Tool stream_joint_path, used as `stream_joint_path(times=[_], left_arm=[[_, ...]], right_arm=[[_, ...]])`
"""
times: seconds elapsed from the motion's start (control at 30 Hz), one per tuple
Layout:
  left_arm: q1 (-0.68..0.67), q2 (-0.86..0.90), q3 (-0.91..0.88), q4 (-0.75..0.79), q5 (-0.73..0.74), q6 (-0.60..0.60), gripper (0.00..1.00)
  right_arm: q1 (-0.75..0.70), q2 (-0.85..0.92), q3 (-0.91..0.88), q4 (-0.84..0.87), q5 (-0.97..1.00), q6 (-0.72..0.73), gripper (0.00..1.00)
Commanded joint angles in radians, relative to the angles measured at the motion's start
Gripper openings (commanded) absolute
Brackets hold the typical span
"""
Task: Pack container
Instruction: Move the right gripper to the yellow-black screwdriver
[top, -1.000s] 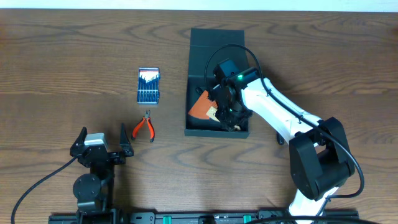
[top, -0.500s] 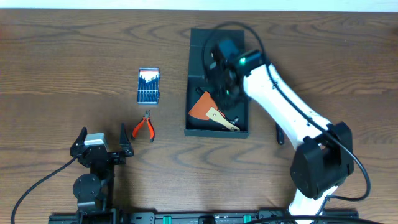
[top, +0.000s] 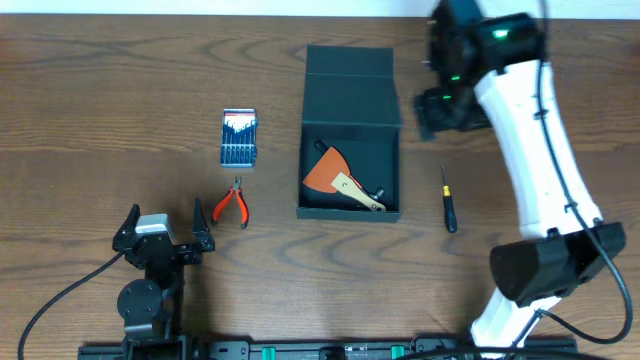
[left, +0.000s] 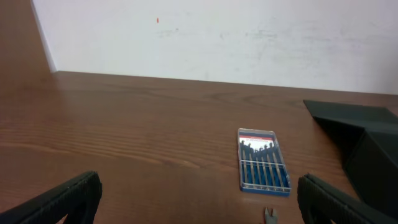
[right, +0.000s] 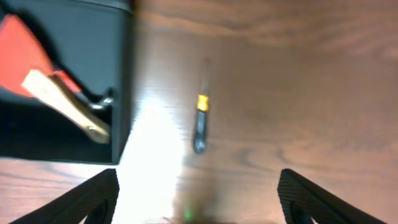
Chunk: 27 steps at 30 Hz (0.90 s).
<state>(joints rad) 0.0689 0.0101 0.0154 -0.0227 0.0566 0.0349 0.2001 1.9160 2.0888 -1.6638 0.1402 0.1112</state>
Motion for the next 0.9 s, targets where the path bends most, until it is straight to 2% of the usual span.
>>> stream_joint_path(times=[0.0, 0.17, 0.3, 0.43, 0.7, 0.87], left_arm=[[-0.005, -0.006, -0.011, -0.04, 0.011, 0.017, 0.99], [-0.005, -0.006, -0.011, -0.04, 0.011, 0.017, 0.99], [-0.005, -0.006, -0.011, -0.04, 0.011, 0.017, 0.99], [-0.005, -0.006, -0.011, -0.04, 0.011, 0.017, 0.99], [-0.005, -0.006, -0.011, -0.04, 0.011, 0.017, 0.98], [-0.005, -0.006, -0.011, -0.04, 0.011, 0.017, 0.99]], right_arm=[[-0.079, -0.005, 0.017, -0.018, 0.009, 0.022, 0.85], [-0.134, -0.005, 0.016, -0.03, 0.009, 0.021, 0.9], [-0.141, -0.005, 0.0, -0.035, -0.022, -0.045, 0.89], [-0.141, -0.005, -0.042, -0.035, -0.061, -0.053, 0.89], [-0.14, -0.014, -0.206, 0.005, -0.024, -0.049, 0.79], [-0.133, -0.12, -0.369, 0.137, -0.025, -0.036, 0.81]])
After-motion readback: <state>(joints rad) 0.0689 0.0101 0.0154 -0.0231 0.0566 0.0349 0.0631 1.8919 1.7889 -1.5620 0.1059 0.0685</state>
